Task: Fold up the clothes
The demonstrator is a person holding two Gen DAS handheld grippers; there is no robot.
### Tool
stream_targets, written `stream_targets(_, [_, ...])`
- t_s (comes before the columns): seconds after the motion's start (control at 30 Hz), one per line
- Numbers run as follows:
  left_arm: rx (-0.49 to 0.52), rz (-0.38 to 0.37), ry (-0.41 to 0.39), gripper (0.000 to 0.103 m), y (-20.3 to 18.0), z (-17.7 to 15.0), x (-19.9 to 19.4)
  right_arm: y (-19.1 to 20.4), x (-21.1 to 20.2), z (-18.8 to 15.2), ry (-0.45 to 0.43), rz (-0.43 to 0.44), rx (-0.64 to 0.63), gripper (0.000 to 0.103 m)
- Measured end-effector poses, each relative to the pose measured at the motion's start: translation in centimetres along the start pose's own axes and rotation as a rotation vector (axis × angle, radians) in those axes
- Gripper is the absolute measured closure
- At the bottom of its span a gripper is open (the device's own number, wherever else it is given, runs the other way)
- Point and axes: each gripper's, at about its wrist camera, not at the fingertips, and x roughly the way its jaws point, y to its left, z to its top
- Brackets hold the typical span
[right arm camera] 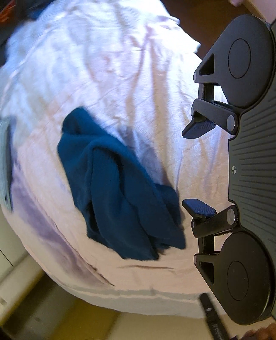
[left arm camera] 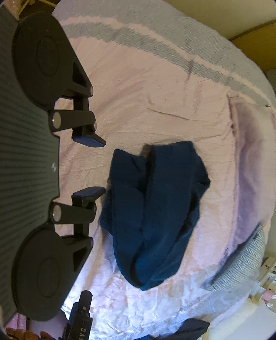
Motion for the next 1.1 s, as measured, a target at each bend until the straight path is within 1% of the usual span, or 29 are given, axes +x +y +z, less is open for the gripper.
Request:
stream_targets(0.13, [-0.024, 0.009, 0.007, 0.067, 0.0, -0.2, 2.6, -2.6, 3.3, 0.8, -0.014, 0.044, 0.113, 0.037])
stream_targets(0.23, [-0.063, 0.015, 0.012, 0.067, 0.2, -0.3, 4.3, -3.9, 6.1, 2.0, -0.035, 0.108, 0.196, 0.037])
stream_targets(0.33, [-0.103, 0.029, 0.038, 0.067, 0.4, -0.7, 6.1, -4.3, 8.8, 2.7, -0.066, 0.187, 0.281, 0.037])
stream_targets(0.4, [-0.136, 0.042, 0.044, 0.067, 0.6, -1.1, 7.0, -4.6, 10.8, 3.0, -0.069, 0.244, 0.351, 0.037])
stream_targets(0.47, [-0.163, 0.056, 0.043, 0.067, 0.7, -1.5, 7.6, -4.6, 12.7, 3.1, -0.064, 0.271, 0.392, 0.037])
stream_targets(0.53, [-0.187, 0.074, 0.048, 0.067, 0.7, -1.6, 8.1, -4.9, 14.1, 3.6, -0.060, 0.287, 0.401, 0.037])
stream_targets(0.57, [-0.201, 0.083, 0.051, 0.067, 0.8, -1.7, 8.4, -5.0, 14.7, 3.9, -0.058, 0.294, 0.399, 0.040])
stream_targets(0.6, [-0.212, 0.089, 0.053, 0.067, 0.8, -1.7, 8.6, -5.2, 15.3, 4.1, -0.055, 0.301, 0.398, 0.052])
stream_targets(0.63, [-0.221, 0.094, 0.052, 0.067, 0.7, -1.6, 8.8, -5.4, 15.7, 4.6, -0.048, 0.315, 0.387, 0.080])
stream_targets(0.67, [-0.230, 0.098, 0.052, 0.067, 0.6, -1.5, 9.0, -5.7, 15.6, 5.4, -0.032, 0.331, 0.357, 0.090])
stream_targets(0.7, [-0.238, 0.103, 0.052, 0.067, 0.4, -1.3, 9.1, -5.9, 15.1, 6.3, -0.020, 0.323, 0.311, 0.097])
stream_targets(0.77, [-0.250, 0.110, 0.049, 0.067, -0.1, -0.7, 9.3, -6.3, 13.3, 8.4, -0.027, 0.291, 0.197, 0.098])
stream_targets(0.87, [-0.258, 0.119, 0.032, 0.067, -1.0, 0.3, 9.4, -7.6, 9.1, 12.0, -0.068, 0.198, 0.008, 0.099])
stream_targets(0.9, [-0.259, 0.122, 0.027, 0.067, -1.4, 0.8, 9.5, -8.4, 7.5, 13.1, -0.097, 0.150, -0.047, 0.099])
stream_targets(0.97, [-0.259, 0.124, 0.014, 0.067, -2.1, 1.6, 9.6, -10.9, 4.0, 15.6, -0.202, 0.010, -0.150, 0.099])
stream_targets(1.0, [-0.259, 0.123, 0.007, 0.067, -2.6, 2.1, 9.6, -12.2, 2.4, 16.9, -0.248, -0.049, -0.181, 0.099])
stream_targets(1.1, [-0.246, 0.122, -0.010, 0.067, -4.0, 3.4, 10.0, -16.5, -2.1, 23.0, -0.389, -0.220, -0.273, 0.099])
